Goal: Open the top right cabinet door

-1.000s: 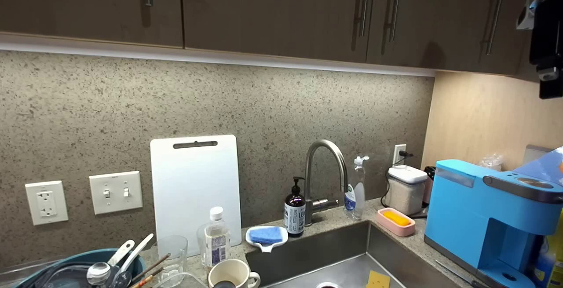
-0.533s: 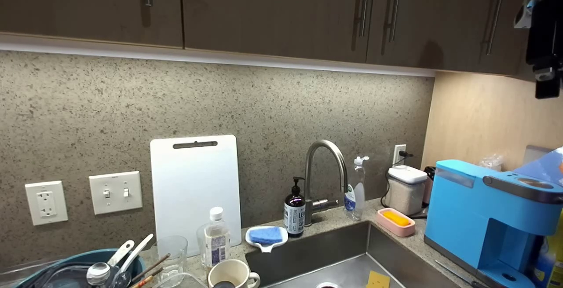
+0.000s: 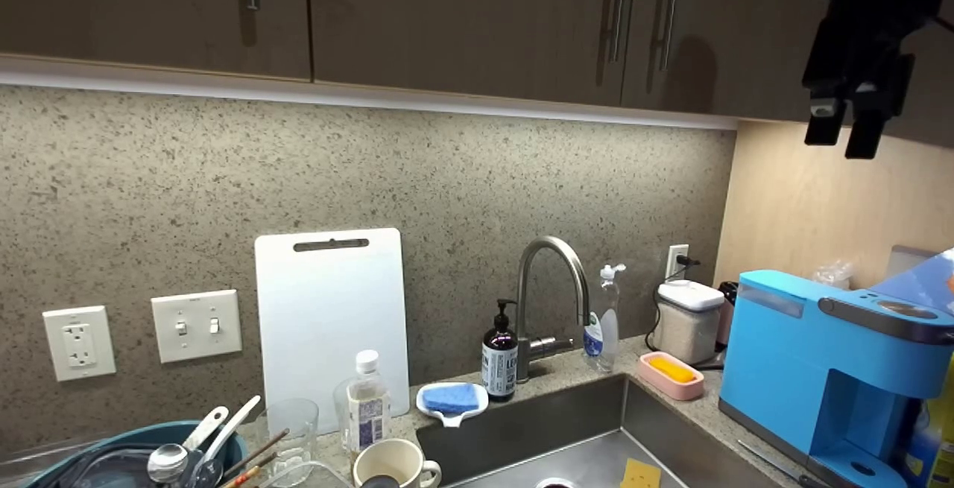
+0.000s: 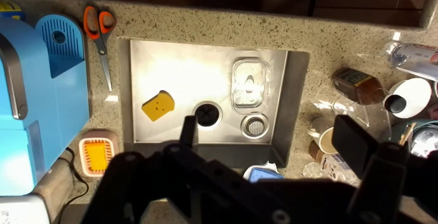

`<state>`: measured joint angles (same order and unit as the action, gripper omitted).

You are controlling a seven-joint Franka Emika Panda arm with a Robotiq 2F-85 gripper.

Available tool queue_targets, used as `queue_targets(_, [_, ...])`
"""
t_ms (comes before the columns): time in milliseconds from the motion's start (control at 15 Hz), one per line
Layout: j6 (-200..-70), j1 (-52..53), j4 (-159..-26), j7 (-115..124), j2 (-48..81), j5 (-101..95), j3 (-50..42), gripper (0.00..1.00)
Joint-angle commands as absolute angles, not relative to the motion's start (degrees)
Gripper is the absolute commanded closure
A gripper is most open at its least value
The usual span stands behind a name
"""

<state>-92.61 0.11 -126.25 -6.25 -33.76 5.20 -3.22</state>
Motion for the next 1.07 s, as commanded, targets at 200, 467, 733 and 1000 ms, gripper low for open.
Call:
queue_targets(200, [-102.49, -0.27, -126.98, -5.92, -34.72, 5.01, -2.63, 0.00])
queue_targets(467, [-116.57, 0.06, -126.07, -5.97, -33.91, 4.25, -1.83, 0.00])
queue_targets(733, [-121.86, 0.50, -126.16, -6.04, -33.72, 4.87, -2.31, 0.00])
queue_targets(1000, [-127.46, 0.79, -126.74, -5.86, -33.96, 5.59, -2.20, 0.00])
